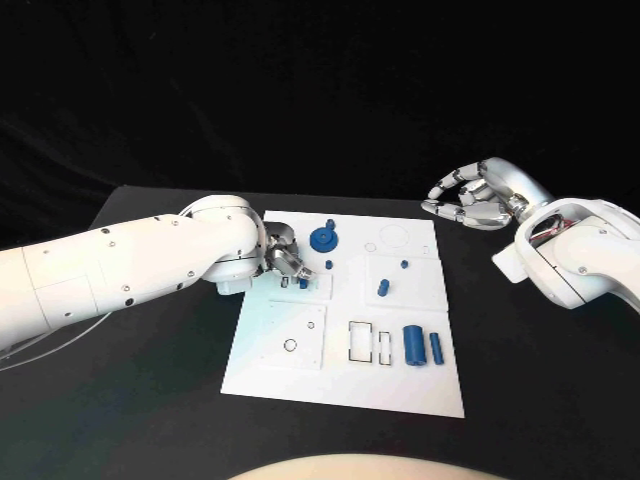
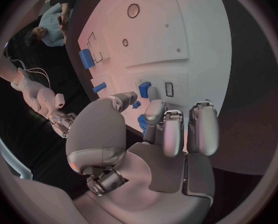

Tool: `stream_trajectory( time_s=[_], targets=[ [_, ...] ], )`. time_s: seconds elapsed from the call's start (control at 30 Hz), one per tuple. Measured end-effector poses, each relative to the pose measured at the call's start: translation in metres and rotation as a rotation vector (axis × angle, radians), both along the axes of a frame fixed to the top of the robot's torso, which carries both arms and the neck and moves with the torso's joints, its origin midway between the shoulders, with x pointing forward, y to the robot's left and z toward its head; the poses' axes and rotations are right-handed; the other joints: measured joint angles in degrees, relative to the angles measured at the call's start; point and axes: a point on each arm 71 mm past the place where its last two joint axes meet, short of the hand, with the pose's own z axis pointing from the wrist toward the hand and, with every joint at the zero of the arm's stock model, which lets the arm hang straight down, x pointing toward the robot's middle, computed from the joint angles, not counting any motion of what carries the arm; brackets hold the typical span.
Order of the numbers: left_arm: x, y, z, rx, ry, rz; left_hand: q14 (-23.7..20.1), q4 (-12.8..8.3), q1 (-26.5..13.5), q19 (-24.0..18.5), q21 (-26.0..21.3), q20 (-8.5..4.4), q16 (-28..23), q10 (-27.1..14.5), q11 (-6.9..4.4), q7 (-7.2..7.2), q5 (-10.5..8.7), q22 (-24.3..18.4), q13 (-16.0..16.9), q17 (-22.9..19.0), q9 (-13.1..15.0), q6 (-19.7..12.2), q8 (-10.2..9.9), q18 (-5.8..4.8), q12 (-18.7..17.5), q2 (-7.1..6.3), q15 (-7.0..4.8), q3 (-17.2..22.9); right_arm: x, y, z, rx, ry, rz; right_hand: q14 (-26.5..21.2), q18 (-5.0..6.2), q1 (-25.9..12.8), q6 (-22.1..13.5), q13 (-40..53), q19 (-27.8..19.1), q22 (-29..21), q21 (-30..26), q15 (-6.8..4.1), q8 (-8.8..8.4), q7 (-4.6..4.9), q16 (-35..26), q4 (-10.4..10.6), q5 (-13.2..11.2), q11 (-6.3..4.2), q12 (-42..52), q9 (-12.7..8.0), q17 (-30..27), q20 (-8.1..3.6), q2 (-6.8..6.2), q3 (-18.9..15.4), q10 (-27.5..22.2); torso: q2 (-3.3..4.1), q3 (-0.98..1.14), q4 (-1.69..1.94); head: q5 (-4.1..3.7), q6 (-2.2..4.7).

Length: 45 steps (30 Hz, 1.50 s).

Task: Assemble the parts on the task board

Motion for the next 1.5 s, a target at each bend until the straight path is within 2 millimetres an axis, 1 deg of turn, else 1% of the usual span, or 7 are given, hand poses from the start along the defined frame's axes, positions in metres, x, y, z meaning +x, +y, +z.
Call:
stream_trajectory(
  time_s=[0.17, 0.47, 0.57, 0.7, 0.8, 1.1, 1.5],
  targets=[
    [0.001, 0.001, 0.009, -0.023, -0.019, 0.009, 0.0, 0.8, -0.2, 0.0, 0.0, 0.0, 0.0, 0.0, 0.0, 0.21, 0.0, 0.0, 0.0, 0.0, 0.0, 0.2, -0.2, 0.0, 0.0, 0.17, 0.0, -1.7, 0.001, -0.002, 0.0, -0.001, -0.002, -0.005, 0.0, 0.0, -0.3, 0.0, 0.0, 0.0, 0.0, -0.2, 0.0, 0.22, 0.0, 0.0, 0.0, 0.0, 0.0, 0.0, 0.1, 0.0, 0.0, 0.3, 0.0, 0.0, -0.03, 0.0, 0.0, -0.03, 0.21],
    [0.01, 0.014, 0.04, -0.052, -0.075, 0.043, 0.0, 0.6, -0.1, 0.0, 0.0, 0.0, 0.0, 0.0, 0.0, 0.21, 0.0, 0.0, -0.3, 0.0, 0.0, 0.2, -0.4, 0.0, 0.0, 0.33, 0.0, -2.6, 0.002, -0.004, 0.0, -0.002, -0.004, -0.013, 0.0, 0.01, -0.5, -0.2, 0.0, 0.0, 0.0, -0.2, 0.0, 0.22, -0.2, 0.0, 0.0, 0.0, 0.0, 0.0, 0.1, 0.0, 0.0, 0.06, 0.0, 0.0, -0.04, 0.04, 0.0, 0.08, 0.64],
    [0.017, 0.021, 0.056, -0.051, -0.101, 0.059, 0.0, 0.6, 1.9, 0.0, 0.0, 0.0, 0.0, -0.9, 0.39, 0.53, 0.0, -0.2, -1.8, 0.0, -0.3, -0.5, -1.5, 0.0, -1.3, 0.7, 0.0, -3.6, 0.003, -0.004, 0.0, -0.002, -0.004, -0.015, 0.0, 0.0, -0.5, -0.2, 0.0, 0.0, 0.0, -0.2, 0.0, 0.22, -0.2, 0.0, 0.0, 0.0, 0.0, 0.0, 0.1, 0.0, 0.0, 0.06, 0.0, 0.0, -0.03, 0.05, 0.01, 0.18, 0.8],
    [0.031, 0.035, 0.076, -0.042, -0.131, 0.093, 0.0, 0.7, 2.7, -0.2, -0.2, 0.23, 0.0, -2.5, 1.23, 1.6, 0.0, -0.9, -3.7, 0.0, -1.6, -2.6, -3.8, 0.0, -3.0, 0.76, 0.01, -4.8, 0.003, -0.005, 0.0, -0.003, -0.004, -0.016, 0.0, 0.01, -0.5, -0.2, 0.0, 0.0, 0.0, -0.2, 0.0, 0.22, -0.2, 0.0, 0.0, 0.0, 0.0, 0.0, 0.1, 0.0, 0.0, 0.06, 0.0, 0.0, 0.01, 0.07, 0.03, 0.45, 1.01],
    [0.042, 0.046, 0.081, -0.028, -0.135, 0.125, 0.1, 0.8, 3.1, -0.7, -0.4, 0.72, 0.0, -3.4, 2.17, 2.57, 0.0, -1.1, -4.7, 0.0, -3.4, -4.2, -6.5, 0.0, -3.8, 0.66, 1.15, -6.5, 0.003, -0.004, 0.0, -0.003, -0.004, -0.016, 0.0, 0.0, -0.5, -0.2, 0.0, 0.0, 0.0, -0.2, 0.0, 0.22, -0.2, 0.0, 0.0, 0.0, 0.0, 0.0, 0.1, 0.0, 0.0, 0.06, 0.0, 0.0, 0.01, 0.1, 0.08, 0.68, 1.19],
    [0.062, 0.056, 0.072, 0.018, -0.114, 0.171, 0.1, 0.9, 3.3, -0.7, -0.4, 1.13, 0.0, -3.9, 2.65, 2.88, -0.01, -1.2, -5.4, 0.0, -5.1, -4.1, -8.0, -0.01, -4.2, 0.85, 1.56, -9.1, 0.003, -0.003, -0.001, -0.002, -0.004, -0.014, 0.0, 0.0, -0.5, -0.2, 0.0, 0.0, 0.0, -0.2, 0.0, 0.22, -0.2, 0.0, 0.0, 0.0, 0.0, 0.0, 0.1, 0.0, 0.0, 0.06, 0.0, 0.0, 0.06, -0.04, 0.12, 1.11, 1.21],
    [0.068, 0.051, 0.046, 0.051, -0.058, 0.165, 0.1, 0.9, 3.3, -0.5, -0.4, 1.34, 0.0, -3.9, 2.65, 3.09, -0.01, -1.2, -5.4, 0.0, -5.4, -3.9, -8.2, -0.01, -4.2, 0.84, 1.56, -10.0, 0.004, -0.002, -0.001, -0.002, -0.004, -0.011, 0.0, 0.0, -0.5, -0.2, 0.0, 0.0, 0.0, -0.2, 0.0, 0.22, -0.2, 0.0, 0.0, 0.0, 0.0, 0.0, 0.1, 0.0, 0.0, 0.09, 0.0, 0.0, 0.08, -0.09, -0.01, 1.07, 0.83]
  ],
)
